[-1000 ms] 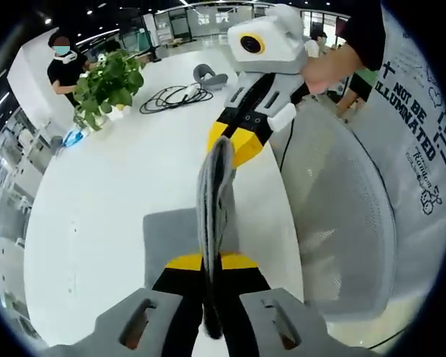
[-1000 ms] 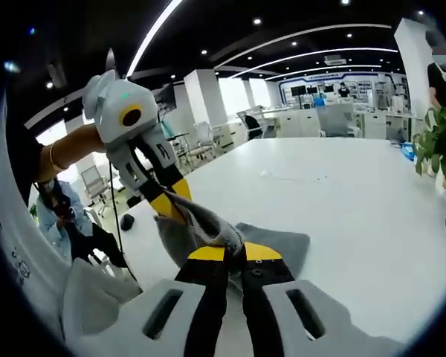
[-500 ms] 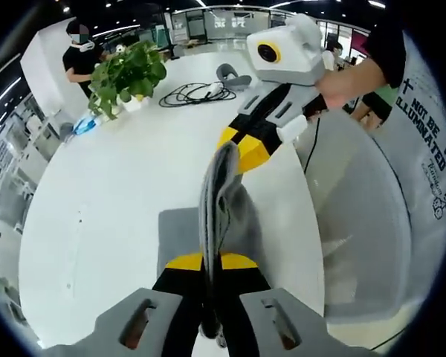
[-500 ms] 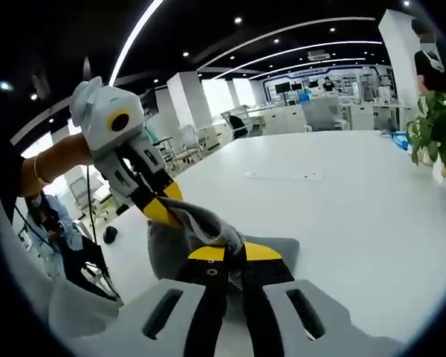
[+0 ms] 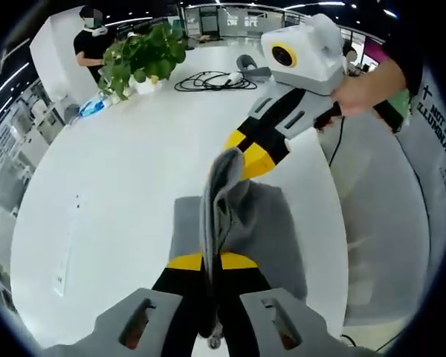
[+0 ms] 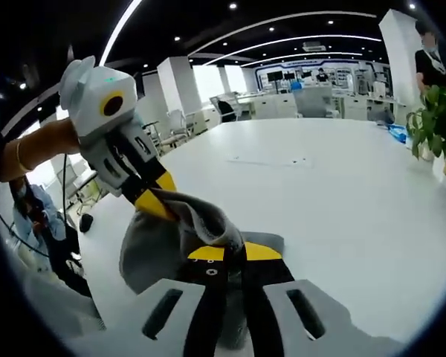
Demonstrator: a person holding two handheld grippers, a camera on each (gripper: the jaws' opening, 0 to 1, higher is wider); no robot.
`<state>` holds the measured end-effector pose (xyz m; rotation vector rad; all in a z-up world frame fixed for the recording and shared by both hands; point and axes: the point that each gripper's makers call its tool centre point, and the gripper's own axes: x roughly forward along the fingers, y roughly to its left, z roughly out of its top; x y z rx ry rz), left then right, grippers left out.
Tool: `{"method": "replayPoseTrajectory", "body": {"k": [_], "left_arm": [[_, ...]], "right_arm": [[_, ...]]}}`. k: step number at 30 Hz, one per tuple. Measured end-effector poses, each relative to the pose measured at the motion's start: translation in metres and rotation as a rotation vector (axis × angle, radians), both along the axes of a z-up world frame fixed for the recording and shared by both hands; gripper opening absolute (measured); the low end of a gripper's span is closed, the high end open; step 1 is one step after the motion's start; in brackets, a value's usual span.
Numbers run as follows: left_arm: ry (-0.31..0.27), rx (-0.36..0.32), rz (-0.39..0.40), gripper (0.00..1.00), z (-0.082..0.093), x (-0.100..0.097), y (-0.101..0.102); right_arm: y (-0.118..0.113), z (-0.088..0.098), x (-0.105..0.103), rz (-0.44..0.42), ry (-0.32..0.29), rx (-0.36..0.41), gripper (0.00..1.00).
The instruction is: Fold the towel on the table until its edges align and the towel forms a compact rectangular stack.
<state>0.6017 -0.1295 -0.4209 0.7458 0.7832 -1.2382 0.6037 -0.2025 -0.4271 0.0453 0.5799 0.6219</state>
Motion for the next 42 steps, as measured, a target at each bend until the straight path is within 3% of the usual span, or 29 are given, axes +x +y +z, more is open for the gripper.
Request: {"method": "replayPoseTrajectory", "body": {"k": [8, 11, 14, 24, 31, 42], "left_arm": [[0.065, -0.001, 0.042, 0.05, -0.035, 0.017, 0.0], [0.062, 0.0, 0.043, 0.06, -0.044, 0.022, -0.002], [0.076, 0.009, 0.051, 0.06, -0.057, 0.029, 0.001], [0.031, 0.008, 0.085, 0.16, -0.08, 0.051, -0.001], [-0.014, -0.029, 0.154, 0.28, -0.07, 0.063, 0.002], [-0.116, -0.155, 0.342, 0.29, -0.034, 0.074, 0.01]], "right_arm": [[-0.001, -0.025, 0.007, -0.001, 0.057, -0.026, 0.04], [-0.002, -0.033, 0.01, 0.013, 0.048, -0.071, 0.04], [-0.001, -0.043, 0.017, 0.007, 0.061, -0.069, 0.04], [-0.012, -0.063, 0.031, -0.075, 0.112, -0.07, 0.05], [-0.015, -0.058, 0.033, -0.102, 0.122, -0.067, 0.08], [-0.025, -0.042, 0.035, -0.137, 0.084, -0.05, 0.12]]}}
